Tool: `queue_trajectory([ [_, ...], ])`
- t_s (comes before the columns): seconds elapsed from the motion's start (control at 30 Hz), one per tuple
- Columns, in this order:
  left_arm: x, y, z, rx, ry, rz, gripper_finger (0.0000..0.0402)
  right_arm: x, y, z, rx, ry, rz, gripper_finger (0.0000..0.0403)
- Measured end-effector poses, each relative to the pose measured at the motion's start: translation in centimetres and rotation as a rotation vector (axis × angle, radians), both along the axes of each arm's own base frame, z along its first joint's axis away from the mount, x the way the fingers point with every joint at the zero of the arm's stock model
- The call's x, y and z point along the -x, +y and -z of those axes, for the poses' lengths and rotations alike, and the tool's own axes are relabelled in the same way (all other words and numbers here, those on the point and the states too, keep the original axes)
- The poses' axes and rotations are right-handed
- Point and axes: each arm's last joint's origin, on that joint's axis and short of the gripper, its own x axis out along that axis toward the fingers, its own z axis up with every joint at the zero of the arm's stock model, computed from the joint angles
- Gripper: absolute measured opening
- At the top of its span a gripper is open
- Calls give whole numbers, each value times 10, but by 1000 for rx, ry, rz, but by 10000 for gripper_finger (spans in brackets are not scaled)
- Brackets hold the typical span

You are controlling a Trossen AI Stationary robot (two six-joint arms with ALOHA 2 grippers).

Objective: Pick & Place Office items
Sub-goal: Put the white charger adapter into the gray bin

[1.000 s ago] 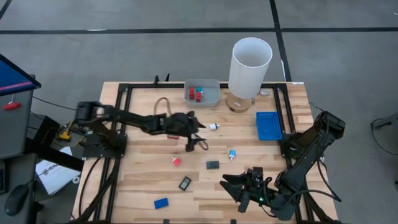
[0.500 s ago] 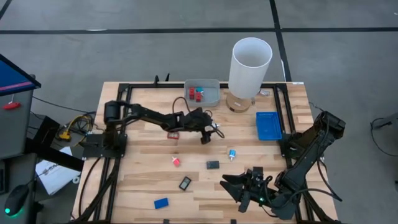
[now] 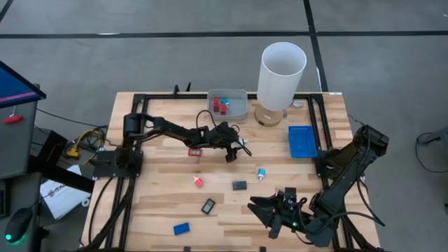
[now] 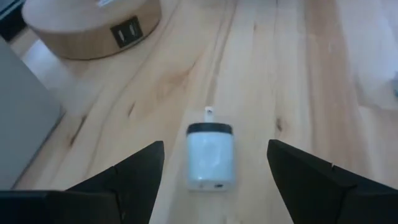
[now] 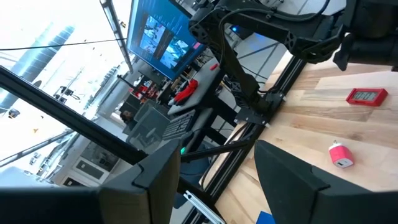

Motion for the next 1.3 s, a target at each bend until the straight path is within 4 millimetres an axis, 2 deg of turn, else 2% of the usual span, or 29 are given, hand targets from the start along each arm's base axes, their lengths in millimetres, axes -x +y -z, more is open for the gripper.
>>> queue_trajectory([
  [0.27, 2, 10, 9, 7, 19, -18, 280, 0, 0, -1, -9, -7, 0, 198],
  [0.57, -1, 10, 16, 24, 2, 0, 268, 0, 0, -1, -14, -11, 0, 198],
  [0.83, -7, 12, 24, 60, 19, -3, 215, 0, 0, -1, -18, -13, 1, 198],
  [0.97, -6, 17, 24, 91, 11, -39, 157, 0, 0, -2, -19, -14, 1, 198],
  [1.03, -5, 19, 21, 115, 9, -28, 125, 0, 0, -2, -20, -14, 1, 198],
  [1.13, -3, 20, 9, 125, 2, -15, 124, 0, 0, -1, -14, -11, 0, 198],
  [1.3, 4, 17, -29, 106, -26, 0, 124, 0, 0, -1, -8, -8, 0, 198],
])
